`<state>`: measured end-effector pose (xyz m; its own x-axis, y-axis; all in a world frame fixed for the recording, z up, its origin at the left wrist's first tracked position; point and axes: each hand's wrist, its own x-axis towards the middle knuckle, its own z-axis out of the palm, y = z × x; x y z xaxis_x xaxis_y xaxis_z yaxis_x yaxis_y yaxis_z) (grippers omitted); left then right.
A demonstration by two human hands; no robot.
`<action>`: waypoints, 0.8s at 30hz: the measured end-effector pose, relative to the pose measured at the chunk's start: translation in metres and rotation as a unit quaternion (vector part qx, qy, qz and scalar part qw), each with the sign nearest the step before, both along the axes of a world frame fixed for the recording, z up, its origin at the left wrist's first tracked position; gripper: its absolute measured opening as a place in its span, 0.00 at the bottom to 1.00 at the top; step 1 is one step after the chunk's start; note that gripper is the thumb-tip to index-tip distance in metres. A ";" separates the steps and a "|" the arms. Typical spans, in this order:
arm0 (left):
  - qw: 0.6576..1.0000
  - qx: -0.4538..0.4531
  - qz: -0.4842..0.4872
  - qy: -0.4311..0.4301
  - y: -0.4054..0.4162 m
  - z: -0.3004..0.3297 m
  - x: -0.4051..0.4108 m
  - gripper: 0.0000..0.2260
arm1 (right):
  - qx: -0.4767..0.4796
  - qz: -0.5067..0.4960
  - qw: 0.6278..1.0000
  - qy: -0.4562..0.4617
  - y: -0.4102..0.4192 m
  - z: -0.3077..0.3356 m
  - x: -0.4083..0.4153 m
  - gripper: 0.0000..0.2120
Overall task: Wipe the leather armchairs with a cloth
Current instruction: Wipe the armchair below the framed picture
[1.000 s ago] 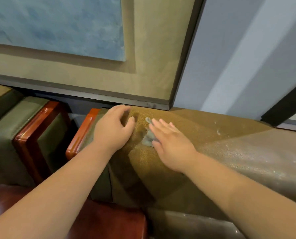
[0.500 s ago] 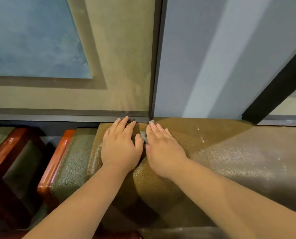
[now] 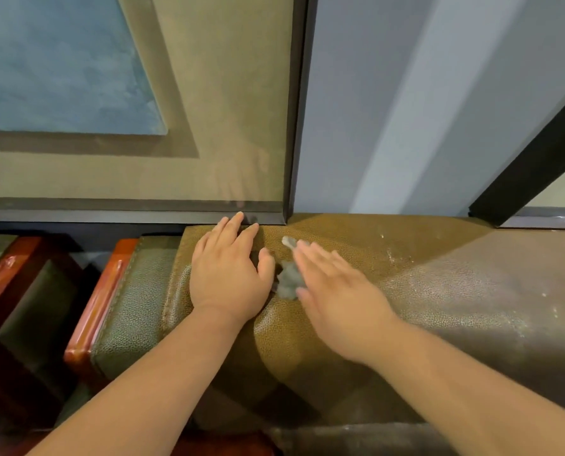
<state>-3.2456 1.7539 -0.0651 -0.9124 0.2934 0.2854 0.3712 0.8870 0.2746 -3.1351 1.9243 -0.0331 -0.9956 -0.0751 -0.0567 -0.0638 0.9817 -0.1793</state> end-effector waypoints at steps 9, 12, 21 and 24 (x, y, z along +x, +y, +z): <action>1.000 -0.014 0.002 -0.001 0.001 0.005 0.003 0.27 | -0.048 -0.038 0.998 0.013 -0.012 -0.001 -0.004 0.30; 1.000 -0.010 -0.002 0.005 0.001 0.005 0.004 0.27 | -0.036 0.013 0.999 0.012 0.005 0.003 0.003 0.28; 1.000 -0.002 0.001 0.004 0.003 0.007 0.005 0.27 | 0.009 -0.120 0.992 0.032 0.029 0.003 0.015 0.25; 1.000 -0.007 0.001 0.005 0.002 0.008 0.006 0.27 | -0.007 -0.020 1.000 0.018 0.003 -0.004 0.060 0.30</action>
<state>-3.2392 1.7563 -0.0568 -0.9101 0.2960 0.2901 0.3724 0.8911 0.2591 -3.0756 1.9274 -0.0373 -0.9992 -0.0361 -0.0193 -0.0318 0.9811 -0.1906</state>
